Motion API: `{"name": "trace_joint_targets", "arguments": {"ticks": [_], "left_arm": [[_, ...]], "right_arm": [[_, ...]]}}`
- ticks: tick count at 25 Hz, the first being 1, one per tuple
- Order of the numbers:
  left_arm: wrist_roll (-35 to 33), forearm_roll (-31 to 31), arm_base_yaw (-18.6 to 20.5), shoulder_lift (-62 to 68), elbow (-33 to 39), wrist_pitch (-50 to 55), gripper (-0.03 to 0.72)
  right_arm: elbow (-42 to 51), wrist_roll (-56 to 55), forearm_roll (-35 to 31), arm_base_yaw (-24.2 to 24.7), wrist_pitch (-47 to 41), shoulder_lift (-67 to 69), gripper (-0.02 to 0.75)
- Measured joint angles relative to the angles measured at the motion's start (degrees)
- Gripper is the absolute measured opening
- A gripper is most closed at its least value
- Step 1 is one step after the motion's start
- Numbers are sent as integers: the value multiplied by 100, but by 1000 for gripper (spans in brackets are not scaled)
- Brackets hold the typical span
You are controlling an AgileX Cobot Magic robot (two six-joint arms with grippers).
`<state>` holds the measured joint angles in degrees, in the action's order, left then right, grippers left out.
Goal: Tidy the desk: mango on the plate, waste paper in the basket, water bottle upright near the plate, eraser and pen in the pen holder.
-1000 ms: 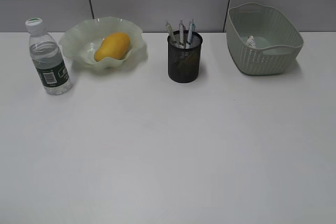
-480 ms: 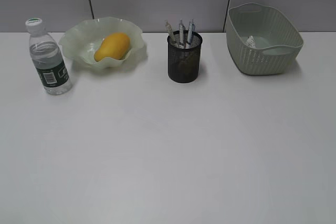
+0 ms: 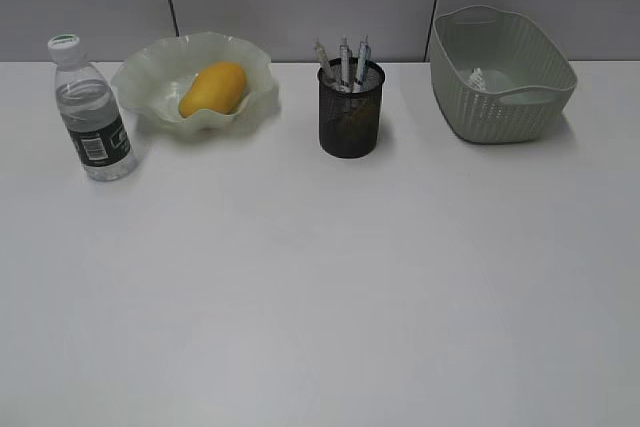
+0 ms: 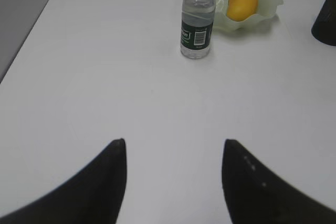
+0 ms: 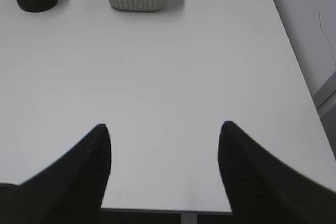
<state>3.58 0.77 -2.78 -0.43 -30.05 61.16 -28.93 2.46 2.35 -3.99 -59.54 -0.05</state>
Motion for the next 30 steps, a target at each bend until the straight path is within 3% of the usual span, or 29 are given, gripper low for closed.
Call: {"name": "trace_joint_targets", "arguments": {"ticks": [12, 30], "left_arm": [[0, 0, 14, 0, 3, 0, 430], [0, 0, 14, 0, 3, 0, 295]], "right_arm": [[2, 5, 0, 19, -2, -47, 512], [2, -1, -29, 19, -3, -47, 512]]}}
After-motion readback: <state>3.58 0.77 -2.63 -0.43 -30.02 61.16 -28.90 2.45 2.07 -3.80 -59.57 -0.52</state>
